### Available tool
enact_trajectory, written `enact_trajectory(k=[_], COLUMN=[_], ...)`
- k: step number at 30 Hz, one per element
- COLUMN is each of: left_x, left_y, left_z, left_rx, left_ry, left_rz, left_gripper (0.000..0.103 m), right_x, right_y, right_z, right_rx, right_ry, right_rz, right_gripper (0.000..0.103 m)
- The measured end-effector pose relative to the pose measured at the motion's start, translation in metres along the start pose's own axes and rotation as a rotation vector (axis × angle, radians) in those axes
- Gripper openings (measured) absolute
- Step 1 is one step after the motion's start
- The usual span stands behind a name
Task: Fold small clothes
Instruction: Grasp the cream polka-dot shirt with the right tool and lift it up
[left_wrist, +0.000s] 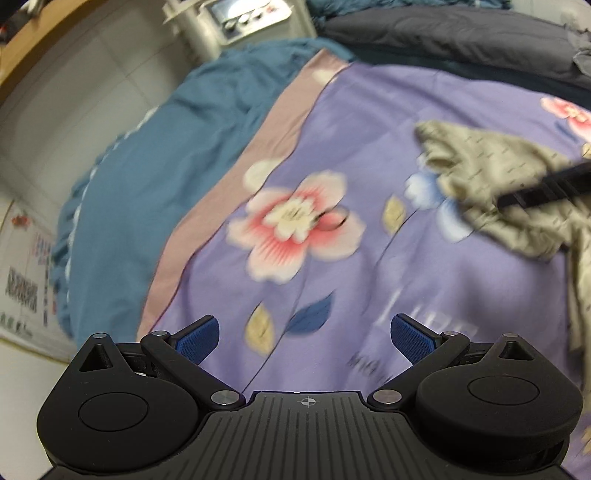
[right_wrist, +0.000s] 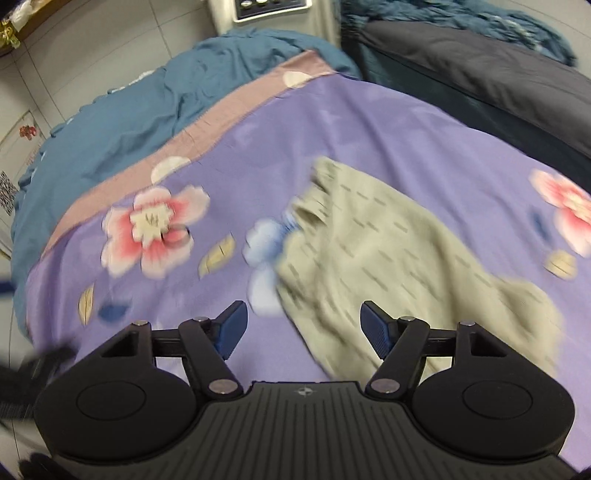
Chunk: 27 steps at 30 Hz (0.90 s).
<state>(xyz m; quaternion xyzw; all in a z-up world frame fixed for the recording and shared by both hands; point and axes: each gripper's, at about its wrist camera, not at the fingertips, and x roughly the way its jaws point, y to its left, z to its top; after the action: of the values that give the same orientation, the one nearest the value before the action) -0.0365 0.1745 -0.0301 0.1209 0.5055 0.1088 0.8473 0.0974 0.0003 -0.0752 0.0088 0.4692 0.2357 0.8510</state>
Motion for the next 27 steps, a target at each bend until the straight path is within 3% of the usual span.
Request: enact_trajectory(k=[3,5,9,11,14,17,19,23,27], left_x=[0.01,0.016,0.026,0.031,0.026,0.002,-0.02,-0.074,-0.117], left_y=[0.015,0.02,0.018,0.011,-0.008,-0.037,-0.061,-0.098,-0.134], left_z=[-0.017,-0.024,-0.019,-0.008,0.013,0.027,0.034,0.046,0.061], left_rx=[-0.013,-0.009,0.015,0.031,0.092,0.233,0.327,0.383,0.355], left_ry=[0.057,0.081,0.07,0.046,-0.042,-0.203,-0.291,-0.44,-0.525], left_rz=[-0.008,-0.019,-0.042,-0.083,-0.222,-0.413,-0.503,-0.666,-0.622], left_gripper=[0.103,0.103,0.103,0.103,0.103,0.103,0.103,0.103,0.103], right_x=[0.046,0.061,0.02,-0.021,-0.089,-0.153,-0.192,-0.258,-0.329], right_y=[0.007,0.005,-0.008,-0.018,-0.044,-0.083,-0.106,-0.126,-0.119], right_z=[0.009,0.009,0.005,-0.001,-0.009,-0.026,-0.04,-0.043,-0.032], right_rx=[-0.005,0.016,0.141,0.213,0.387,0.665,0.81,0.833,0.71], right_ry=[0.062,0.095,0.014,-0.033,-0.122,-0.243,-0.353,-0.509,-0.687], right_rz=[-0.047,-0.123,-0.078,0.019,0.186,0.331,0.418,0.455,0.595], right_gripper=[0.063,0.013,0.009,0.007,0.007,0.007,0.007,0.007,0.007])
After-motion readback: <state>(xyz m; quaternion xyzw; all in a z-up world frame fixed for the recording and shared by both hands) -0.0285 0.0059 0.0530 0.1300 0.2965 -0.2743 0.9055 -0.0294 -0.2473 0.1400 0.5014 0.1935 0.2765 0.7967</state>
